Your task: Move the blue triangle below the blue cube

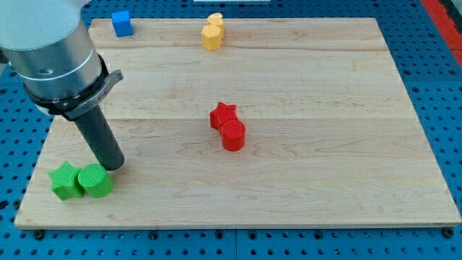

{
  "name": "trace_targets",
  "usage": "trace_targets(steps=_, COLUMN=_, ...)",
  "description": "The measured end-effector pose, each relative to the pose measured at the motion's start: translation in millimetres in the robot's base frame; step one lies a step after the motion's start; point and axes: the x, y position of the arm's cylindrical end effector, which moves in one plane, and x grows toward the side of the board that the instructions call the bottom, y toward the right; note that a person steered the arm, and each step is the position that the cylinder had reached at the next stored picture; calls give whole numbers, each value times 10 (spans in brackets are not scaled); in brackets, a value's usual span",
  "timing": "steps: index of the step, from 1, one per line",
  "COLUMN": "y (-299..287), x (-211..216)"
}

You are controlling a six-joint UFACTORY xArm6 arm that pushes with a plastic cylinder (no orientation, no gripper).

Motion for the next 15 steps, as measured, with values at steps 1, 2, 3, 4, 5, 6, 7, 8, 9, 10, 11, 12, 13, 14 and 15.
trace_targets(steps=1, y=-367, x=-329)
trace_targets(steps=2, y=-786, x=-363)
trace_targets(steps=3, y=-659, x=-785)
trace_targets(steps=4, y=-731, x=-1237)
trace_targets(steps=5, y=-794, x=-1462)
trace_targets(steps=6, y=-800, x=-1665)
trace_targets(steps=7, y=-998, x=-1378)
trace_targets(steps=8, y=-1303, x=-1617)
trace_targets(steps=9, y=-1166, x=-1896)
trace_targets(steps=10, y=-877, x=-2035)
trace_targets(steps=11, y=-898, x=-1942)
trace_targets(steps=12, y=-898, x=-1750)
trace_targets(steps=13, y=-816, x=-1620)
trace_targets(steps=14, y=-632, x=-1850)
trace_targets(steps=15, y=-463, x=-2133)
